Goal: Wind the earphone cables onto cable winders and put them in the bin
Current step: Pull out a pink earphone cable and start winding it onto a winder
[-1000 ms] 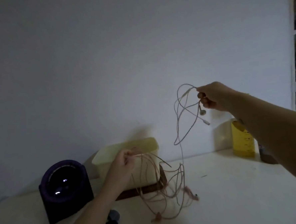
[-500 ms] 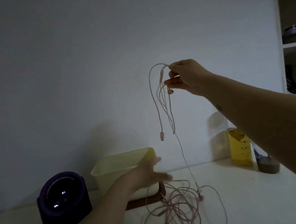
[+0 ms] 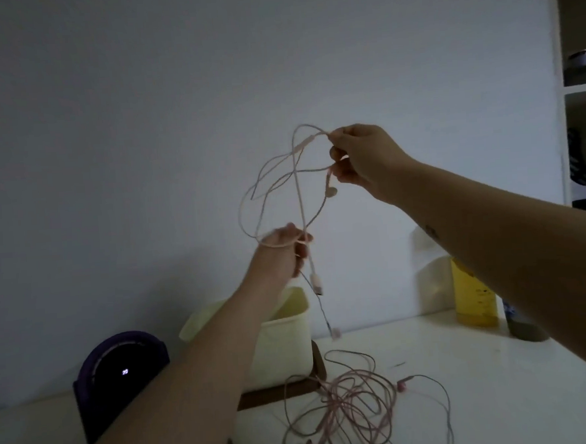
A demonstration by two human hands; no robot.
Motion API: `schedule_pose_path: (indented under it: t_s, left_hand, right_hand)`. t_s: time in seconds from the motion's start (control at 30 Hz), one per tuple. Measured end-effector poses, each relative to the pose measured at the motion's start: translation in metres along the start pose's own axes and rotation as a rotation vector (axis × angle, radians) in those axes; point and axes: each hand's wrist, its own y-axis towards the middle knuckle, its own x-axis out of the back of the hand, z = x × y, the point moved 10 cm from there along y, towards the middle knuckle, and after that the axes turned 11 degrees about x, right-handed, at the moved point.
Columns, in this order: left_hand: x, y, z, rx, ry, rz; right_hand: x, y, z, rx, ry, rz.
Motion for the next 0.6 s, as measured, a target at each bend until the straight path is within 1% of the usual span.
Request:
schedule_pose_path:
  t_s: [0.07,0.1,0.2,0.27,0.37,0.47,0.53,0.6]
  left_hand:
    - [0.032,-0.008,-0.016,-0.084,0.019,-0.051]
    - [0.045,-0.015,-0.021,-0.114,0.035,-0.050]
    - [0.086,-0.041,-0.023,-0.106,0.080,-0.034]
    - [0.109,-0.059,-0.017,-0.048,0.167,-0.013]
    - [0.144,-0.088,0.003,0.049,0.289,0.030]
    - [0.186,-0.111,0.034,0.166,0.375,0.004]
    - [0.210,-0.122,0.054,0.232,0.445,0.011]
    - [0.233,-0.133,0.075,0.296,0.556,0.071]
  right_hand:
    - [-0.007,-0.012,-0.019,-0.069,0.029,0.010]
    - [-0.015,-0.021,-0.027,-0.108,0.070,0.030]
    - [-0.057,-0.052,-0.045,-0.208,0.205,0.142]
    - [-0.087,-0.074,-0.053,-0.245,0.248,0.221]
    - [-0.132,-0.104,-0.063,-0.250,0.239,0.371]
    - [-0.175,-0.134,-0.076,-0.256,0.255,0.484]
    - [-0.197,-0.149,-0.083,-0.215,0.238,0.556]
    - [-0.221,-0.169,-0.091,-0.179,0.194,0.666]
